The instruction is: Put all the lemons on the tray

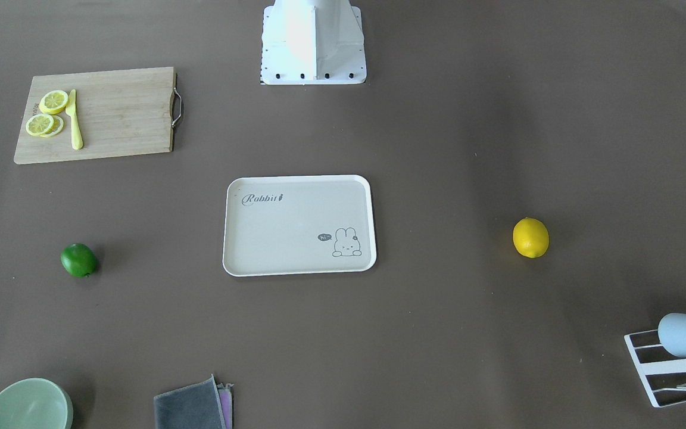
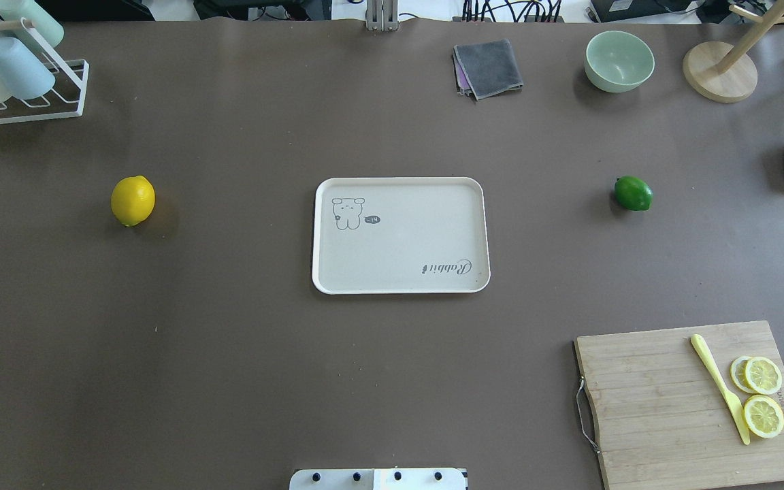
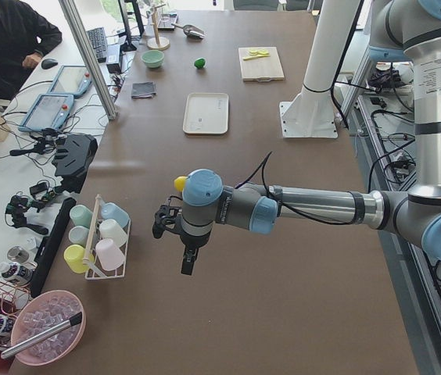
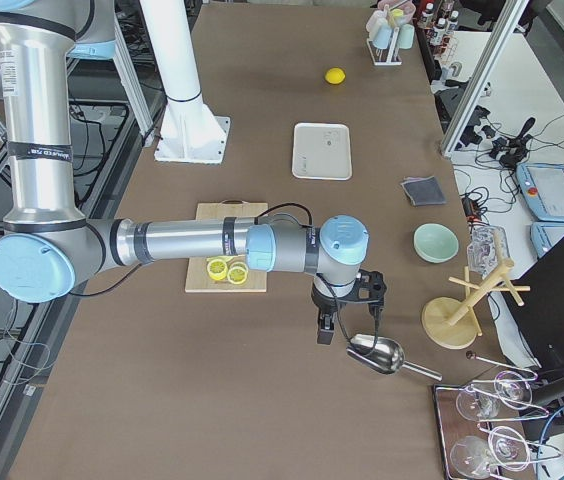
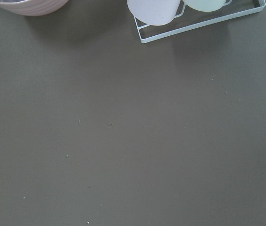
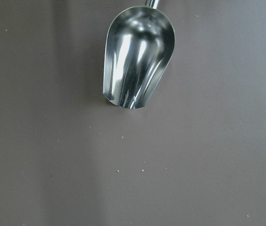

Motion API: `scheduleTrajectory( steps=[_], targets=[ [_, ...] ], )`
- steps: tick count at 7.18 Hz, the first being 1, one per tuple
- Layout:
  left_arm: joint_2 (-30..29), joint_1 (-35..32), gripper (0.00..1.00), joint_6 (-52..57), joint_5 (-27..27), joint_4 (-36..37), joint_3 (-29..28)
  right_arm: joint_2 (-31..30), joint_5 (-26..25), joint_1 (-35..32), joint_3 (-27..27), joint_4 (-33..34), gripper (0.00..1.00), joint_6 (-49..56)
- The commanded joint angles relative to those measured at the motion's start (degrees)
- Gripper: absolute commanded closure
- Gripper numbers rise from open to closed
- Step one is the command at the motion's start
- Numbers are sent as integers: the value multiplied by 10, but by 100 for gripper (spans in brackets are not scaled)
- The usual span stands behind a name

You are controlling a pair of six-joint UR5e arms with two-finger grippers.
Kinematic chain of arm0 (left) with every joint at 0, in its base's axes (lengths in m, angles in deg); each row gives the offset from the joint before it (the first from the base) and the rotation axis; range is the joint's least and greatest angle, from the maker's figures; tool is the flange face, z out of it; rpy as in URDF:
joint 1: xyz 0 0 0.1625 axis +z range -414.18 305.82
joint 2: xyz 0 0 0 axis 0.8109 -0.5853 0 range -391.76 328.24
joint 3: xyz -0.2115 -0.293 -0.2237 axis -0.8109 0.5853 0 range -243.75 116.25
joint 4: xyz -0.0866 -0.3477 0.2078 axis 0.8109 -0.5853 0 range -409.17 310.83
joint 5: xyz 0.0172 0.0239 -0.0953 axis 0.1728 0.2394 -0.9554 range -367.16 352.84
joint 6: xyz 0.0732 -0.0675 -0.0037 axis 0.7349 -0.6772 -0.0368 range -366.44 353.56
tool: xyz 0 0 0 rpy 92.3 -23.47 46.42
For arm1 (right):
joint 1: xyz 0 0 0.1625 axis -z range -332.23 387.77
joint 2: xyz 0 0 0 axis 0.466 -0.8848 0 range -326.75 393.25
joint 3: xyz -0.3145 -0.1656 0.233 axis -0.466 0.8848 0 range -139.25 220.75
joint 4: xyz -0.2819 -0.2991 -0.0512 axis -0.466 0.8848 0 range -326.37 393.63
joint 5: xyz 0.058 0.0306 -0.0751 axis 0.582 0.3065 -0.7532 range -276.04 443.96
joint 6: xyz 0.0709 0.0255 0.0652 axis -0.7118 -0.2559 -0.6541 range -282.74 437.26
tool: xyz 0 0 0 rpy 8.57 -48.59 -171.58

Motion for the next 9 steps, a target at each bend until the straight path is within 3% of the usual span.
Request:
scheduleTrajectory(
  steps=[1, 9],
  targets=[
    [-4, 0, 2, 2, 0, -1, -4, 2, 2, 0, -2, 0, 0, -1],
    [-5, 0, 2, 4, 0, -6, -21, 4, 4, 0, -6, 0, 0, 2]
  ],
)
